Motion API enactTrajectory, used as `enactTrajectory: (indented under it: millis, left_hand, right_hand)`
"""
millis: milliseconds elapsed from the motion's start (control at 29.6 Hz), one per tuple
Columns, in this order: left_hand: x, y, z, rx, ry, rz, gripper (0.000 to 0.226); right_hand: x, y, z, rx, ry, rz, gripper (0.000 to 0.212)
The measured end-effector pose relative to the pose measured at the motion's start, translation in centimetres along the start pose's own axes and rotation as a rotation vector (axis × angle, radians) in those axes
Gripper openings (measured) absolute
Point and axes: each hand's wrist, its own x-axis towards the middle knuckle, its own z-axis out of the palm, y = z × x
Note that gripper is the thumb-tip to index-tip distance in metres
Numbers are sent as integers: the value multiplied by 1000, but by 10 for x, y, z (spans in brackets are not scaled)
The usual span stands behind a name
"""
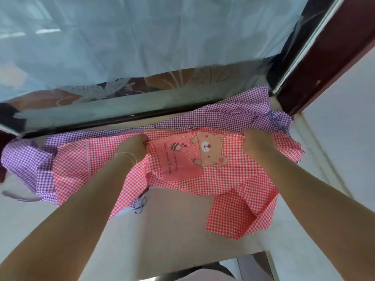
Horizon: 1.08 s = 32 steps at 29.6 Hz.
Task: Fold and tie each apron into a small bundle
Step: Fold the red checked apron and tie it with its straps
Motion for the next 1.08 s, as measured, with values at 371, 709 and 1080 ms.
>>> enactTrajectory:
  millis: [371,709,1080]
  left_hand:
    - [68,9,24,133,-18,-20,19]
    - [35,110,84,207,-31,501,45]
    - [63,135,149,301,-426,302,87]
  right_hand:
    - [60,11,31,6,21,119,20]
    - [91,0,57,44,-45,132,17]
    - [84,111,49,72,-443,477,23]
